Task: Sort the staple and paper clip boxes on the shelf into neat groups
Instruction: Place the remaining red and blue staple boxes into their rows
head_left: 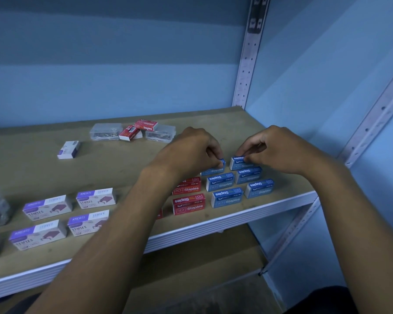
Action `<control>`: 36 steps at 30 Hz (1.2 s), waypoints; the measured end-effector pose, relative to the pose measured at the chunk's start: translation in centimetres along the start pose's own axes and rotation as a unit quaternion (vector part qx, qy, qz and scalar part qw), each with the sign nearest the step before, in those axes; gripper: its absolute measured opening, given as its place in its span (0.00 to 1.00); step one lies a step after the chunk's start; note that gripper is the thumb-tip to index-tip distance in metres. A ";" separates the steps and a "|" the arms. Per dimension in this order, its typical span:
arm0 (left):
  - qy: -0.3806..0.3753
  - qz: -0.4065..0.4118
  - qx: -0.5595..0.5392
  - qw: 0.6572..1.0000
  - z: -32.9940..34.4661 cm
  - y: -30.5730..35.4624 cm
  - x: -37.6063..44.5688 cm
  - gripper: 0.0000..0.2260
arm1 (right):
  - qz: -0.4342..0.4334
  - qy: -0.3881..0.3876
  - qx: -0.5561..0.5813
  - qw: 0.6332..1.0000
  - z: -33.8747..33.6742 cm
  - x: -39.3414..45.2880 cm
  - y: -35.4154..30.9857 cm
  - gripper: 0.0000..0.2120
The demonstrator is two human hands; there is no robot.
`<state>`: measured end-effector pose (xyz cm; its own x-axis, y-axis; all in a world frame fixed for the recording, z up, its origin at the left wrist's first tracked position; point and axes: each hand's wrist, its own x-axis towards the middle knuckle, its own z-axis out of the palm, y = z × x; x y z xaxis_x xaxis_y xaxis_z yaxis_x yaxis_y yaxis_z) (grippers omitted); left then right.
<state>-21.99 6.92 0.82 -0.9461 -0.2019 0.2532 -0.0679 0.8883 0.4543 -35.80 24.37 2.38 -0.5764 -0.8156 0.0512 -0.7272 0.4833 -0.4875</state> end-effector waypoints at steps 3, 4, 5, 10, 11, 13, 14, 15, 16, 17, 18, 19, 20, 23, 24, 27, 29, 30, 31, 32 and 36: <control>0.004 0.001 -0.010 1.000 -0.2 0.0 -0.2 0.06 | 0.005 0.002 0.003 1.000 -0.1 0.0 0.0 0.09; 0.009 0.001 -0.016 1.000 -0.4 0.0 -0.3 0.07 | 0.005 0.010 0.002 1.000 -0.1 0.0 -0.1 0.09; 0.015 -0.002 -0.023 1.000 -0.6 0.0 -0.4 0.09 | 0.006 0.020 0.001 1.000 0.0 0.1 -0.2 0.09; 0.043 -0.036 -0.019 0.998 -2.0 -0.6 -1.3 0.09 | -0.010 0.065 0.004 0.998 0.4 0.8 -1.2 0.11; 0.048 -0.044 -0.018 0.998 -2.3 -0.9 -1.6 0.08 | -0.015 0.068 0.006 0.998 0.6 1.1 -1.6 0.11; 0.050 -0.061 -0.016 0.997 -3.1 -1.6 -2.2 0.08 | -0.027 0.068 0.010 0.997 1.0 1.6 -2.5 0.10; 0.050 -0.069 -0.017 0.996 -3.5 -2.0 -2.5 0.07 | -0.033 0.067 0.012 0.997 1.3 1.8 -3.0 0.10; 0.050 -0.079 -0.018 0.995 -3.9 -2.4 -2.8 0.07 | -0.038 0.066 0.013 0.997 1.6 2.1 -3.5 0.10; 0.051 -0.088 -0.019 0.995 -4.4 -2.8 -3.2 0.06 | -0.043 0.062 0.013 0.997 1.8 2.3 -4.1 0.10; 0.053 -0.097 -0.017 0.994 -4.8 -3.3 -3.5 0.06 | -0.049 0.055 0.013 0.997 2.1 2.6 -4.6 0.10; 0.056 -0.105 -0.012 0.993 -5.2 -3.7 -3.9 0.06 | -0.053 0.048 0.013 0.997 2.4 2.9 -5.1 0.10; 0.060 -0.115 -0.004 0.992 -5.6 -4.2 -4.3 0.05 | -0.058 0.043 0.012 0.997 2.7 3.2 -5.6 0.09; 0.066 -0.124 0.004 0.990 -6.0 -4.7 -4.7 0.04 | -0.061 0.039 0.012 0.997 3.1 3.4 -6.1 0.09; 0.097 -0.153 0.014 0.983 -7.3 -6.2 -5.8 0.03 | -0.061 0.028 0.017 0.998 4.0 4.2 -7.4 0.09; 0.110 -0.164 0.015 0.980 -7.7 -6.7 -6.1 0.03 | -0.061 0.023 0.018 0.998 4.3 4.4 -7.8 0.09; 0.144 -0.182 0.029 0.972 -8.7 -7.8 -6.6 0.04 | -0.065 0.014 0.020 0.998 5.2 4.9 -8.9 0.09; 0.155 -0.186 0.043 0.969 -9.1 -8.6 -6.7 0.07 | -0.068 0.009 0.023 0.997 5.6 5.3 -9.5 0.10; 0.158 -0.187 0.046 0.969 -9.2 -8.9 -6.7 0.08 | -0.069 0.007 0.025 0.997 5.8 5.5 -9.9 0.10; 0.159 -0.189 0.045 0.968 -9.3 -9.3 -6.5 0.10 | -0.070 0.006 0.026 0.997 5.9 5.8 -10.3 0.11; 0.158 -0.191 0.043 0.968 -9.3 -9.6 -6.4 0.12 | -0.069 0.008 0.024 0.997 6.0 6.2 -10.6 0.12; 0.142 -0.200 0.050 0.968 -10.0 -11.1 -5.5 0.20 | -0.080 0.017 0.005 0.997 6.1 8.4 -12.2 0.20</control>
<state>-12.87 -5.91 2.89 -0.7128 -0.6313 0.3057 -0.4549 0.7478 0.4836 -29.50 9.65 3.41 -0.4661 -0.8703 0.1592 -0.8075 0.3449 -0.4785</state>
